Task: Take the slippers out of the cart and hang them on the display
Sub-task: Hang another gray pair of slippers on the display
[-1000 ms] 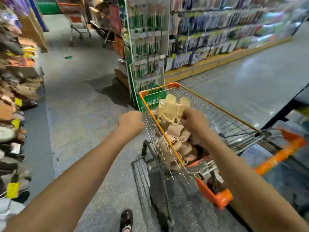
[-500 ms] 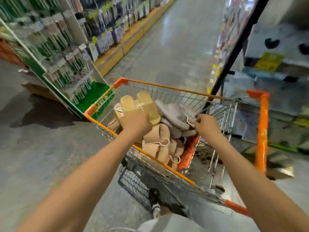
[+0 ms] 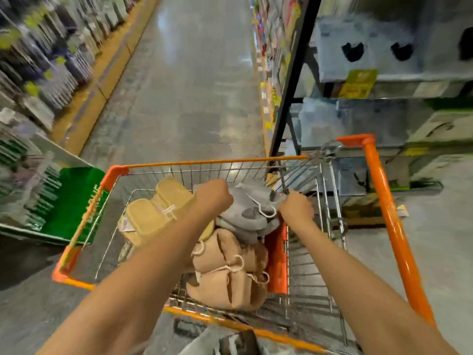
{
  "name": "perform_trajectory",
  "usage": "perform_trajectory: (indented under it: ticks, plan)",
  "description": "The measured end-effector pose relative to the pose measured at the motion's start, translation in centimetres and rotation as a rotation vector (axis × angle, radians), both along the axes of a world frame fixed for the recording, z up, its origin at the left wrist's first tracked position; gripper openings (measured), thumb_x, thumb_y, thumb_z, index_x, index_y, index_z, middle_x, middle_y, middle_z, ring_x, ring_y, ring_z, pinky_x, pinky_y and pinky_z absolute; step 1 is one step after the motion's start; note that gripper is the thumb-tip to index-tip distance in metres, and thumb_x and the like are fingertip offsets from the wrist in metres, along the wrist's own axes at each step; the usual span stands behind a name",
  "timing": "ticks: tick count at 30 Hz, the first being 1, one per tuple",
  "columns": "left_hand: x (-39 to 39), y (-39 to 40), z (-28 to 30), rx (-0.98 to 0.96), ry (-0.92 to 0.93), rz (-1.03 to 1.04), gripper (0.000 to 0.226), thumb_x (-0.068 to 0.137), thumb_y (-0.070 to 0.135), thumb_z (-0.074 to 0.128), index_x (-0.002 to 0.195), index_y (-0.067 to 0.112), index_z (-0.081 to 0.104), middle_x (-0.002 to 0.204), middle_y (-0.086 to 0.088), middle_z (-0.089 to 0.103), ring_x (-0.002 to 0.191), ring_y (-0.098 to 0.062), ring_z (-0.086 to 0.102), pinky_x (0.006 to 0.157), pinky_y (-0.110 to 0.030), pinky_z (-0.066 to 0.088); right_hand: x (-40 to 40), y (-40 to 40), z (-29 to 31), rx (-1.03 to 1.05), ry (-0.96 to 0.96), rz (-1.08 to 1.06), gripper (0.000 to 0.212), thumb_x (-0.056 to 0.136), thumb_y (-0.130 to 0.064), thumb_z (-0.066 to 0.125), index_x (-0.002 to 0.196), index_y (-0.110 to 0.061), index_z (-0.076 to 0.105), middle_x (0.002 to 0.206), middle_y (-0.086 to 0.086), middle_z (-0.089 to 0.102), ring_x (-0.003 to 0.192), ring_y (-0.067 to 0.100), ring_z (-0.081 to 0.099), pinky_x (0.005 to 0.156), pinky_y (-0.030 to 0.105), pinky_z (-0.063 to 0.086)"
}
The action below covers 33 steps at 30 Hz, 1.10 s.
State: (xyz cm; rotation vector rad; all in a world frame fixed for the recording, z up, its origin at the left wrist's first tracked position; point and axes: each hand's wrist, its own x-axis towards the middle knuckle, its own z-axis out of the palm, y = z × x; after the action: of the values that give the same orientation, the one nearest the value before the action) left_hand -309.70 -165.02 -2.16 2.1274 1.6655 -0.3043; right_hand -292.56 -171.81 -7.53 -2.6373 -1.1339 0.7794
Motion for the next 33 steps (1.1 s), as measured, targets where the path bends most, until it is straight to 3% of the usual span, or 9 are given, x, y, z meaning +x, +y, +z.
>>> perform_trajectory:
  ticks: [3,6,11,13,18,22,27,30,33]
  plan:
    - [1.9,2.1,-1.4,-0.058,-0.008,-0.080,0.022,0.095,0.019,0.046,0.111,0.007,0.053,0.108,-0.013,0.059,0.091,-0.029,0.057,0.065,-0.034,0.039,0.1,1.0,-0.9,-0.025,0.090,-0.063,0.028,0.093,-0.016,0.046,0.116,-0.002,0.055,0.119,0.020,0.059,0.110,0.036,0.056,0.082,0.037,0.046]
    - [3.6,3.8,-3.4,-0.077,-0.056,-0.163,0.032,0.094,0.027,0.049,0.118,0.006,0.046,0.115,-0.015,0.057,0.098,-0.031,0.056,0.071,-0.037,0.045,-0.3,2.1,-2.6,-0.100,0.176,-0.081,0.038,0.094,-0.015,0.043,0.129,-0.001,0.045,0.128,0.020,0.055,0.117,0.035,0.053,0.090,0.038,0.046]
    - [5.4,5.5,-6.7,-0.181,0.006,-0.237,0.073,0.090,0.039,0.055,0.147,0.011,0.020,0.142,-0.019,0.035,0.129,-0.039,0.037,0.097,-0.049,0.043,-1.8,2.9,-5.1,-0.131,0.309,-0.272,0.047,0.097,-0.018,0.041,0.139,0.000,0.029,0.128,0.023,0.054,0.116,0.035,0.054,0.083,0.034,0.044]
    - [5.3,5.8,-8.0,-0.196,0.013,-0.260,0.076,0.089,0.039,0.054,0.149,0.013,0.016,0.146,-0.019,0.027,0.136,-0.039,0.026,0.103,-0.051,0.037,-2.2,3.2,-6.0,-0.073,0.294,-0.368,0.050,0.097,-0.016,0.041,0.142,-0.004,0.023,0.127,0.023,0.053,0.115,0.037,0.054,0.082,0.035,0.043]
    - [4.1,6.2,-10.5,-0.256,0.051,-0.302,0.090,0.079,0.057,0.062,0.146,0.017,0.018,0.148,-0.018,0.021,0.138,-0.037,0.020,0.106,-0.049,0.031,-3.1,3.8,-7.1,0.069,0.323,-0.627,0.042,0.091,-0.012,0.050,0.129,0.002,0.034,0.122,0.026,0.056,0.110,0.040,0.055,0.084,0.042,0.047]
    - [4.0,5.9,-11.2,-0.241,0.101,-0.354,0.098,0.076,0.069,0.057,0.148,0.022,0.009,0.153,-0.018,0.012,0.141,-0.038,0.013,0.108,-0.051,0.029,-3.7,3.9,-5.4,0.162,0.286,-0.591,0.032,0.091,-0.009,0.047,0.123,-0.004,0.042,0.117,0.023,0.058,0.106,0.037,0.057,0.079,0.037,0.046]
    - [4.8,6.0,-10.5,-0.181,0.046,-0.434,0.092,0.080,0.067,0.052,0.148,0.024,0.008,0.151,-0.018,0.013,0.139,-0.039,0.019,0.107,-0.053,0.028,-4.3,3.4,-2.6,0.328,0.140,-0.459,0.019,0.094,-0.010,0.042,0.113,-0.007,0.042,0.104,0.019,0.062,0.093,0.035,0.060,0.064,0.031,0.036]
    - [5.2,5.6,-9.5,-0.224,0.023,-0.454,0.093,0.078,0.065,0.058,0.147,0.022,0.013,0.147,-0.020,0.020,0.135,-0.040,0.027,0.103,-0.053,0.033,-4.0,2.6,-1.0,0.384,0.099,-0.436,0.015,0.096,-0.012,0.040,0.110,-0.008,0.043,0.100,0.019,0.062,0.089,0.036,0.060,0.063,0.031,0.033]
    - [5.8,4.2,-8.1,-0.201,-0.030,-0.507,0.094,0.080,0.057,0.060,0.147,0.017,0.010,0.151,-0.022,0.012,0.139,-0.039,0.020,0.107,-0.051,0.029,-3.6,1.3,0.8,0.420,0.044,-0.384,0.013,0.097,-0.013,0.039,0.108,-0.009,0.043,0.099,0.016,0.062,0.088,0.033,0.060,0.063,0.030,0.034]
